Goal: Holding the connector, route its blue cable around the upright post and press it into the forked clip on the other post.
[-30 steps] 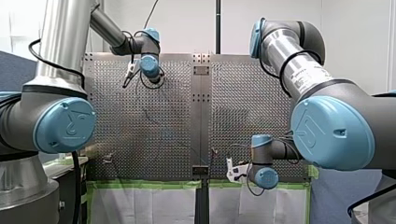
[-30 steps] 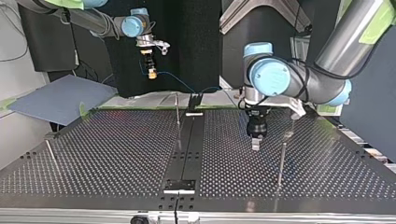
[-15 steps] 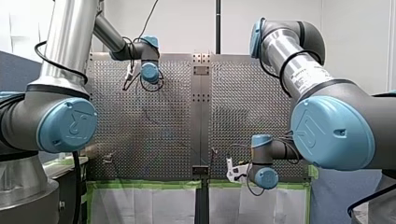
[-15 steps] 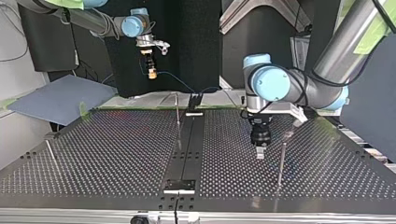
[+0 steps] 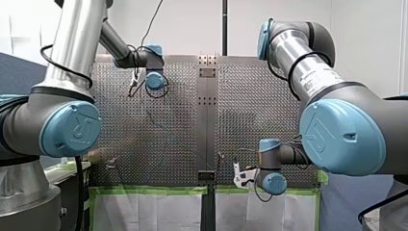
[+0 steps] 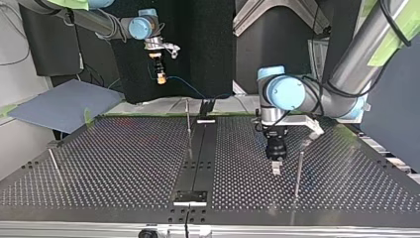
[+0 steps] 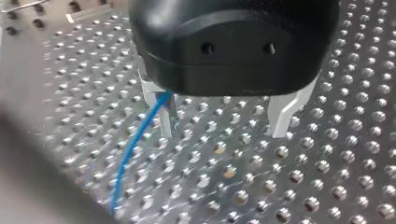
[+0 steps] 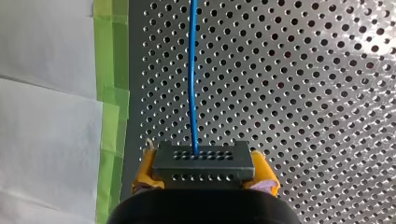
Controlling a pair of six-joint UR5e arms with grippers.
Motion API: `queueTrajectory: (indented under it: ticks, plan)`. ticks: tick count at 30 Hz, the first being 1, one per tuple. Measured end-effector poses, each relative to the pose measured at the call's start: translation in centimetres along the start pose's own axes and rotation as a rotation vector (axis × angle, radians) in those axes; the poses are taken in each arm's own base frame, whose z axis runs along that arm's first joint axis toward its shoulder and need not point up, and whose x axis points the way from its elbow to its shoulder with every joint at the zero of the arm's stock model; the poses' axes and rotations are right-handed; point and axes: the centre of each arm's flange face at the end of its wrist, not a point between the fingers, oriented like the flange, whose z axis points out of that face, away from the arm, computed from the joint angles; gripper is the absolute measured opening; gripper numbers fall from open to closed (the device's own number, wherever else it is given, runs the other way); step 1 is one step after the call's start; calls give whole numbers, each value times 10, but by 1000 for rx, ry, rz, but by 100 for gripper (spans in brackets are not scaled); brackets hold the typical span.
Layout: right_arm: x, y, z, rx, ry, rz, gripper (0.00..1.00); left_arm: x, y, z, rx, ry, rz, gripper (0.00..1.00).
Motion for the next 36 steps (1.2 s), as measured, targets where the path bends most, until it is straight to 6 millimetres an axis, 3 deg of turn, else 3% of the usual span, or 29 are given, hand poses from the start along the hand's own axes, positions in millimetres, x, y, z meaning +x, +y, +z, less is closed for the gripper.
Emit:
queueTrajectory:
  ticks: [6, 11, 23, 36]
  plan:
    - [0, 1, 0, -1, -2, -1, 0, 19, -14, 4, -12, 5, 18, 98]
    - [0, 1, 0, -1, -3, -1, 0, 23, -21, 4, -21, -8, 15, 98]
    - [-1, 1, 0, -2, -6, 3, 0, 39, -35, -17, -4, 23, 31, 98]
    - [-1, 3, 0, -5, -11, 4, 0, 93, -64, -28, 34, 116, 92, 98]
